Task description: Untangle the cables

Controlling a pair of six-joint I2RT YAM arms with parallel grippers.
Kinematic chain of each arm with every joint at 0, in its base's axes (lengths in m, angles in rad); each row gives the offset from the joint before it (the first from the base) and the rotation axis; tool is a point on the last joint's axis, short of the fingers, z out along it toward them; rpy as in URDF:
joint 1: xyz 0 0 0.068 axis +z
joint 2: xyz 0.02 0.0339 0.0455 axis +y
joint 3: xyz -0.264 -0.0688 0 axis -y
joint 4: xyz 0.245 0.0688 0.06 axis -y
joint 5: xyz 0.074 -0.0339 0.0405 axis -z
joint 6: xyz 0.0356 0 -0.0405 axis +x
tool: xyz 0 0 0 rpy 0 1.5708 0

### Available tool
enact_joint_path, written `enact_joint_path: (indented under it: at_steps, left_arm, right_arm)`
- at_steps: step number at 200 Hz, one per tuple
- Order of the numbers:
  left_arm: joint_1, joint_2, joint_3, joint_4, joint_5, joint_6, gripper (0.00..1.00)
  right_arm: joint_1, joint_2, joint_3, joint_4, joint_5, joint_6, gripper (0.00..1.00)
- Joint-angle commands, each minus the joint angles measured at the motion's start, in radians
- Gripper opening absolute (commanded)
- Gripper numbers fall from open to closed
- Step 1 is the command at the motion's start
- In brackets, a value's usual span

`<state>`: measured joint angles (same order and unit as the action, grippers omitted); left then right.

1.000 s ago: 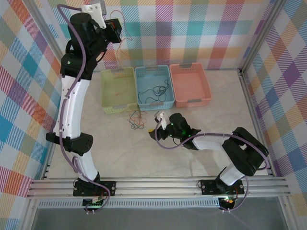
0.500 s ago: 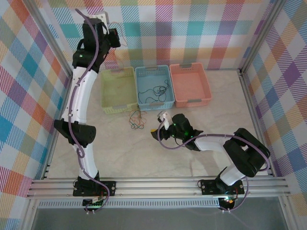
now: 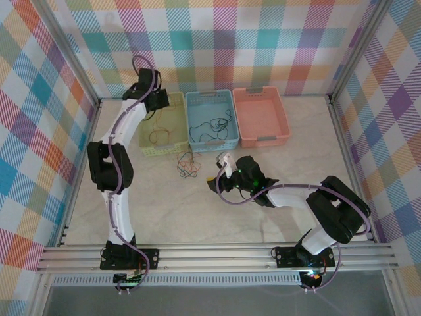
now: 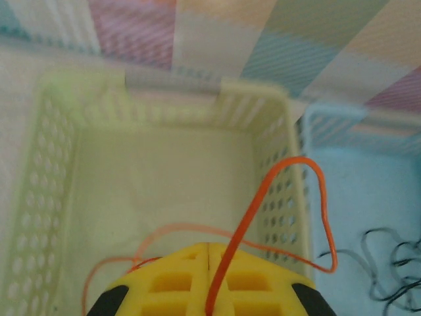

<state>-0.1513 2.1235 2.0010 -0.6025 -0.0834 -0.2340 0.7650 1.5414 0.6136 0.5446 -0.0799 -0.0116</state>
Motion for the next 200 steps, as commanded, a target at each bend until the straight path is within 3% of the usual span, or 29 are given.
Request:
enact_joint_path:
  at_steps: [1,23,72,101,131,160,200]
  left_arm:
    - [0.010,0.030,-0.005,-0.023,0.033,-0.062,0.05]
    - [0.011,0.037,-0.028,-0.033,0.047,-0.121,0.10]
    - [0.010,-0.032,-0.090,-0.038,0.101,-0.185,0.46]
    - [0.003,-0.209,-0.295,0.088,0.140,-0.251,0.62]
    - [-0.026,-0.438,-0.509,0.170,0.154,-0.302,0.64]
    - [-0.091,-0.636,-0.698,0.148,0.187,-0.309,0.65]
    - [-0.164,-0.783,-0.965,0.139,0.225,-0.330,0.66]
  right_arm:
    - [-0.004,-0.019,0.017,0.020,-0.024,0.010,0.78]
    - [-0.005,-0.018,0.019,0.017,-0.024,0.011,0.78]
    - [-0.005,-0.012,0.028,0.008,-0.032,0.014,0.79]
    - [-0.007,-0.015,0.022,0.018,-0.028,0.018,0.79]
    - [-0.009,-0.022,0.015,0.023,-0.016,0.024,0.79]
    - [-0.015,-0.035,0.006,0.027,0.023,0.046,0.79]
    - [-0.034,-0.057,-0.020,0.053,0.063,0.086,0.78]
